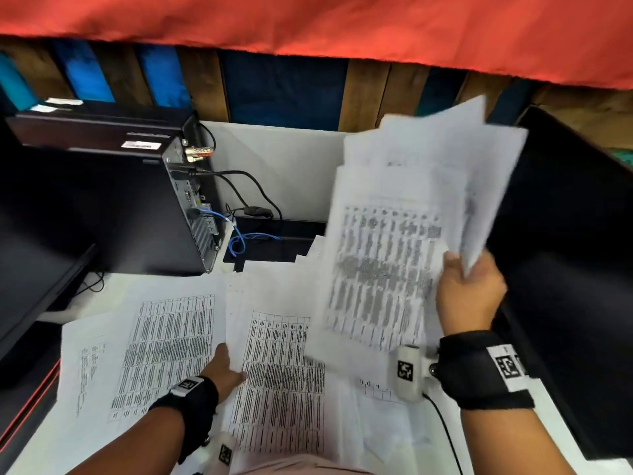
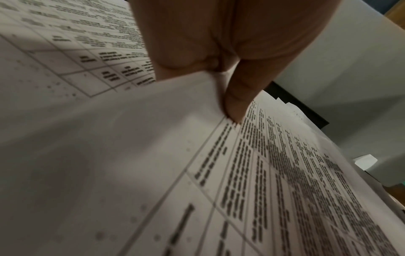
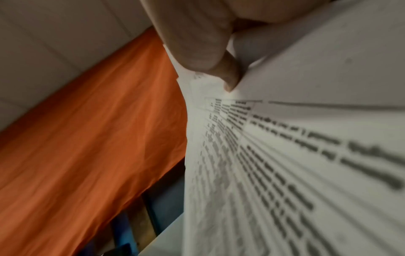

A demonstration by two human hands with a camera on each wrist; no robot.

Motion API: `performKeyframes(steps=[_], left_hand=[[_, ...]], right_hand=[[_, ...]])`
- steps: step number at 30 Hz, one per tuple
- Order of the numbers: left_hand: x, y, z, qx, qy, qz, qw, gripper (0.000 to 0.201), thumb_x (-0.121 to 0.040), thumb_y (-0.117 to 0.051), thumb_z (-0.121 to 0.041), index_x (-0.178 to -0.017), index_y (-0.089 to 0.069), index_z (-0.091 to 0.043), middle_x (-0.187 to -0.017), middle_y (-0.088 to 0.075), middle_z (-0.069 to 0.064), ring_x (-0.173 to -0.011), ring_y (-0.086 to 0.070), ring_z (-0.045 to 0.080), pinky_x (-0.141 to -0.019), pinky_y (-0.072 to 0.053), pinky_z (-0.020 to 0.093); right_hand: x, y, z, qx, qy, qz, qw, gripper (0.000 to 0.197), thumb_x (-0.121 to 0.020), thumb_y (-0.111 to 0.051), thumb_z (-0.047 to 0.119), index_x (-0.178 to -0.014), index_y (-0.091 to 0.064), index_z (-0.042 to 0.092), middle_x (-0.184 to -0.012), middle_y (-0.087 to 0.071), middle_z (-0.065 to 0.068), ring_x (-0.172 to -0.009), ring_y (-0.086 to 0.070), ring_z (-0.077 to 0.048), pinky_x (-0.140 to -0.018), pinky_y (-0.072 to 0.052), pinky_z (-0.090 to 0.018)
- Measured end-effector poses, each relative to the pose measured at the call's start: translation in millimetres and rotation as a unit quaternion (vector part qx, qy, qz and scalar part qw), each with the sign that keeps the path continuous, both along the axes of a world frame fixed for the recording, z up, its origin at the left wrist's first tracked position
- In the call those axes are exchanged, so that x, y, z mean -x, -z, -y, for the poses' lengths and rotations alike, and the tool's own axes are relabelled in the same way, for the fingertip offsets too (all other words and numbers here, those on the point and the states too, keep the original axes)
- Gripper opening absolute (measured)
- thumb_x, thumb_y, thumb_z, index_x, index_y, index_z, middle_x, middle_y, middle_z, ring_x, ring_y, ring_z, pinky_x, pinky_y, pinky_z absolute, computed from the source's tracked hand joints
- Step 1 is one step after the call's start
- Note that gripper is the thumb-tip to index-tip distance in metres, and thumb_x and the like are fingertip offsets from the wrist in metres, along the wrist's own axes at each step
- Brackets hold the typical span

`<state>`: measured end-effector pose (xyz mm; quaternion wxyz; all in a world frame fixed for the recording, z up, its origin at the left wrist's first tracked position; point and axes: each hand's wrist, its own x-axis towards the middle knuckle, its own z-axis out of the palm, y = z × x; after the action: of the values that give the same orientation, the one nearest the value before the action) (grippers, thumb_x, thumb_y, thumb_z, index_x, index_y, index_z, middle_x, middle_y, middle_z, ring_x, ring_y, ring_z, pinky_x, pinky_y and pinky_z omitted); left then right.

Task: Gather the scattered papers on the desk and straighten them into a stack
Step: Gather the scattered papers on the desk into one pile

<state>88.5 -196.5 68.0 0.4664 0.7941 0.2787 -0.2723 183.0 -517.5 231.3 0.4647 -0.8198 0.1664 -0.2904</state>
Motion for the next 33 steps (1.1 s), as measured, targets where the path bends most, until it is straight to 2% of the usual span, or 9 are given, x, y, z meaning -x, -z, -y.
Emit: performKeyframes(steps=[3,7,10,14,18,22,26,29,33], left_hand=[[-1,-2,3,-0.016,-0.012,0.005,1.0,0.066,-0.097,-0.041,-0.035,-0.146,-0.008,-0.008,-0.153,-0.025,0.022,-0.136,-0.036,0.035,-0.109,-0.034,0.043],[-3,-8,9,0.021,-0.042,0.009,0.999,0.077,-0.092,-0.018,-0.062,-0.151,-0.004,-0.014,-0.159,-0.012,0.013,-0.144,-0.022,0.034,-0.11,-0.025,0.051],[-3,-2,8,0.04,-0.051,0.02,0.998,0.088,-0.088,-0.035,-0.064,-0.151,-0.001,-0.013,-0.159,-0.013,0.014,-0.143,-0.023,0.034,-0.111,-0.025,0.051],[-2,6,3,0.0,-0.016,0.035,0.999,0.098,-0.082,-0.07,-0.031,-0.148,-0.003,-0.005,-0.156,-0.022,0.018,-0.141,-0.029,0.032,-0.113,-0.028,0.042],[-1,9,-1,-0.028,0.002,0.025,0.999,0.085,-0.084,-0.066,-0.013,-0.146,-0.009,-0.005,-0.151,-0.029,0.022,-0.135,-0.036,0.035,-0.109,-0.035,0.046],[-2,7,1,-0.023,-0.014,0.035,0.999,0.08,-0.09,-0.059,-0.009,-0.149,-0.005,-0.008,-0.154,-0.022,0.02,-0.139,-0.031,0.035,-0.107,-0.033,0.045],[-3,5,-1,0.002,-0.046,0.077,0.996,0.074,-0.091,-0.056,-0.007,-0.15,-0.01,-0.008,-0.154,-0.026,0.017,-0.138,-0.033,0.033,-0.11,-0.03,0.042],[-2,8,-3,0.013,-0.052,0.096,0.994,0.067,-0.091,-0.057,-0.013,-0.147,-0.02,-0.008,-0.15,-0.036,0.017,-0.133,-0.04,0.032,-0.112,-0.032,0.045],[-3,10,-1,0.019,-0.056,0.09,0.994,0.068,-0.088,-0.063,-0.022,-0.142,-0.025,-0.005,-0.132,-0.05,0.013,-0.113,-0.049,0.026,-0.097,-0.039,0.036]], right_hand=[[7,38,-26,-0.015,-0.085,-0.154,0.984,0.027,-0.091,-0.057,0.012,-0.113,-0.06,-0.002,-0.106,-0.068,-0.023,-0.098,-0.065,-0.033,-0.074,-0.045,-0.027],[26,101,-59,0.01,-0.181,-0.311,0.933,0.036,-0.091,-0.055,0.011,-0.127,-0.052,0.005,-0.121,-0.063,-0.016,-0.111,-0.062,-0.032,-0.086,-0.05,-0.031],[39,138,-70,-0.012,-0.218,-0.398,0.891,0.057,-0.094,-0.052,0.014,-0.146,-0.028,0.011,-0.146,-0.043,-0.014,-0.132,-0.045,-0.033,-0.108,-0.037,-0.037],[45,165,-71,0.078,-0.346,-0.454,0.817,0.057,-0.096,-0.045,0.038,-0.148,-0.029,0.02,-0.143,-0.032,-0.014,-0.131,-0.042,-0.032,-0.113,-0.032,-0.034],[31,166,-31,0.097,-0.125,-0.455,0.876,0.058,-0.089,-0.05,0.047,-0.142,-0.037,0.026,-0.145,-0.035,-0.013,-0.135,-0.036,-0.032,-0.107,-0.034,-0.051],[36,160,19,0.032,0.122,-0.494,0.86,0.07,-0.081,-0.064,0.042,-0.133,-0.039,0.004,-0.134,-0.043,-0.022,-0.125,-0.04,-0.037,-0.101,-0.039,-0.05],[28,174,24,-0.1,0.019,-0.395,0.913,0.063,-0.074,-0.076,0.024,-0.125,-0.046,0.003,-0.12,-0.056,-0.022,-0.104,-0.057,-0.036,-0.094,-0.048,-0.042],[24,172,9,-0.188,-0.079,-0.365,0.908,0.038,-0.081,-0.071,0.01,-0.113,-0.051,0.006,-0.109,-0.063,-0.015,-0.087,-0.057,-0.025,-0.08,-0.046,-0.03],[22,174,-11,0.008,-0.068,-0.447,0.892,0.052,-0.08,-0.068,0.032,-0.124,-0.048,0.012,-0.13,-0.049,-0.016,-0.112,-0.05,-0.033,-0.094,-0.044,-0.041]])
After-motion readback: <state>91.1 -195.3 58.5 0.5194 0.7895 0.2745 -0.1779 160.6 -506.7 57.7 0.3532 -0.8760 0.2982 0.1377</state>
